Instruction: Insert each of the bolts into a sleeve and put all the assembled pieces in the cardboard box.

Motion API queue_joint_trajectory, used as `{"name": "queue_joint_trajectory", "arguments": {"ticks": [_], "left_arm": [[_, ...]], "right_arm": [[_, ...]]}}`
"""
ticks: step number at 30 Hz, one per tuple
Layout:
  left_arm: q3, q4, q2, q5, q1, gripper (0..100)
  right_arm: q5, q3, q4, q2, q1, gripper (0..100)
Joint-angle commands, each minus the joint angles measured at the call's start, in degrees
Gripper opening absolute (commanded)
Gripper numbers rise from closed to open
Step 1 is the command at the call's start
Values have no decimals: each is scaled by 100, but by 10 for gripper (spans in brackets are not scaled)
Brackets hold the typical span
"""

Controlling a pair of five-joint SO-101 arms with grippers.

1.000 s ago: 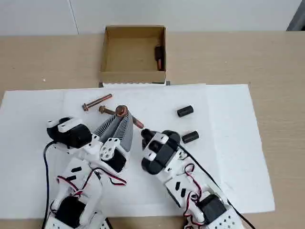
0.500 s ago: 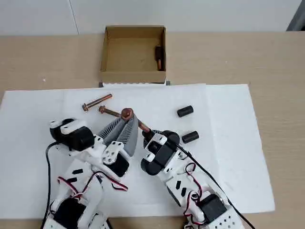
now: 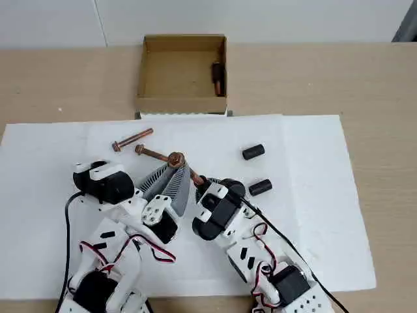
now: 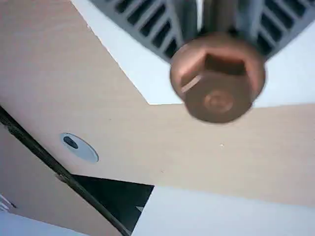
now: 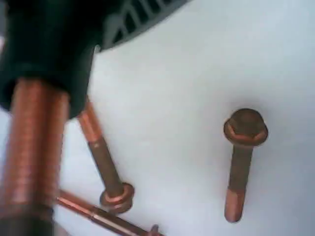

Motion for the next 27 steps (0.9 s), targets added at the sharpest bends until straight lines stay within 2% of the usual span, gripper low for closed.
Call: {"name": "queue_joint_trajectory", "arguments": {"ticks": [1,7,16,22,27], "left_arm": [[-22,26,-70,18,53,6],[303,624,-79,9,580,6],[514,668,-79,-299,580,9],[514,668,-79,-316,563,161],[479,668,-79,-501,554,163]], "right_arm": [[290,79,-163,-75,22,3],[360,70,-163,-75,22,3],[369,79,-163,-75,22,3],[369,79,-163,-75,22,3],[369,79,-145,-75,22,3]]}}
